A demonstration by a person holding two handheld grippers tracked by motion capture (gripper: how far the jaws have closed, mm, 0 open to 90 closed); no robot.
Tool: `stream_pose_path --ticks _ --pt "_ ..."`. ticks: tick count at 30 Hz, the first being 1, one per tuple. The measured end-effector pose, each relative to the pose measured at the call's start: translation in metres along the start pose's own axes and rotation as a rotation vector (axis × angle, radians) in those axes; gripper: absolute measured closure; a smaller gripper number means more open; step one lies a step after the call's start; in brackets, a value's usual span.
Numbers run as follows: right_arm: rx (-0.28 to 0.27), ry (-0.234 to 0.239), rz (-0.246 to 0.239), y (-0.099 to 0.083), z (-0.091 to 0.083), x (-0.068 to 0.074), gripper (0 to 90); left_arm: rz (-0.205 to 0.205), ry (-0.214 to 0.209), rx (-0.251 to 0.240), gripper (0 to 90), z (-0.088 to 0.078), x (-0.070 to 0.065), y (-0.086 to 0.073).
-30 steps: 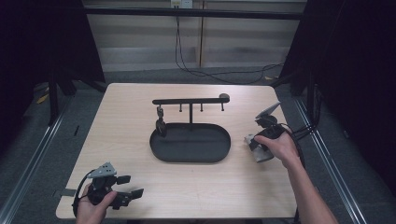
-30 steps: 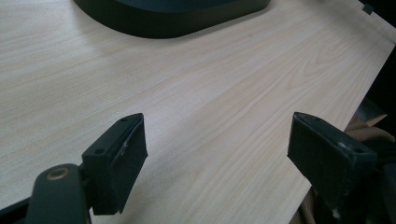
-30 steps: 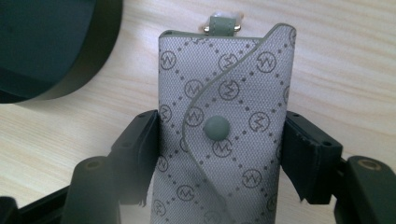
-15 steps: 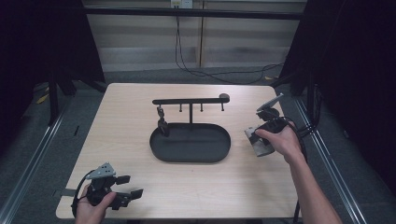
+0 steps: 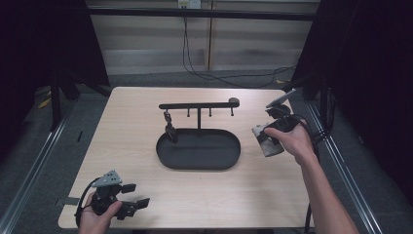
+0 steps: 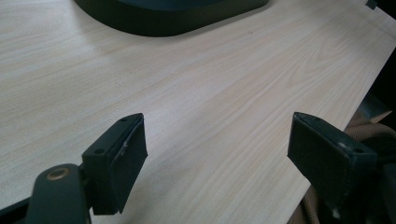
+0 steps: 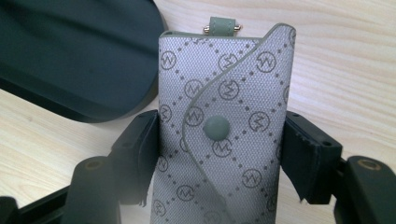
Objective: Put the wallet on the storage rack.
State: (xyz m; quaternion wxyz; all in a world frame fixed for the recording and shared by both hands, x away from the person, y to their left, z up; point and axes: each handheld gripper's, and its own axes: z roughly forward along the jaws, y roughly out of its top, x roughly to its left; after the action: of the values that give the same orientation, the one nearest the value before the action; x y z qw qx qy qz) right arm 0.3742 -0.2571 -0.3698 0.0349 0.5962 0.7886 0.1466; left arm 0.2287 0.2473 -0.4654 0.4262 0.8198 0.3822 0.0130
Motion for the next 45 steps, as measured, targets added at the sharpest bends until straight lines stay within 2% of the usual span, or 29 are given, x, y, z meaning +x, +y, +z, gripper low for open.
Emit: stream_pose_path --ticks 7,12,16,22,28,31,33,38,45 --pt "-0.026 0.067 0.009 0.004 0.0 0.007 33.9 0.0 -0.002 0.007 19.5 0.0 -0.002 0.0" --pt "-0.046 0.097 0.008 0.007 0.001 0.013 34.0 0.02 0.007 0.017 19.5 0.001 -0.004 0.0" --pt "-0.059 0.137 0.017 0.008 0.003 0.016 34.0 0.003 0.007 0.002 19.5 -0.001 -0.002 0.0" --pt "-0.08 0.154 0.035 0.011 0.006 0.02 34.0 0.006 0.01 -0.005 19.5 -0.002 -0.001 0.0" --pt "-0.111 0.18 0.032 0.013 0.011 0.025 34.0 0.001 0.01 -0.007 19.5 -0.002 0.0 0.0" --pt "-0.123 0.192 0.017 0.014 0.016 0.03 34.0 0.0 0.012 -0.008 19.5 -0.003 0.0 0.0" --pt "-0.144 0.199 -0.01 0.014 0.018 0.032 34.0 0.002 0.008 -0.006 19.5 -0.003 0.0 0.0" --pt "-0.158 0.2 -0.006 0.014 0.022 0.035 34.0 0.009 0.0 0.003 19.5 -0.002 -0.001 0.001" --pt "-0.18 0.208 -0.004 0.016 0.027 0.04 34.0 -0.002 0.012 -0.001 19.0 -0.003 -0.001 0.0"
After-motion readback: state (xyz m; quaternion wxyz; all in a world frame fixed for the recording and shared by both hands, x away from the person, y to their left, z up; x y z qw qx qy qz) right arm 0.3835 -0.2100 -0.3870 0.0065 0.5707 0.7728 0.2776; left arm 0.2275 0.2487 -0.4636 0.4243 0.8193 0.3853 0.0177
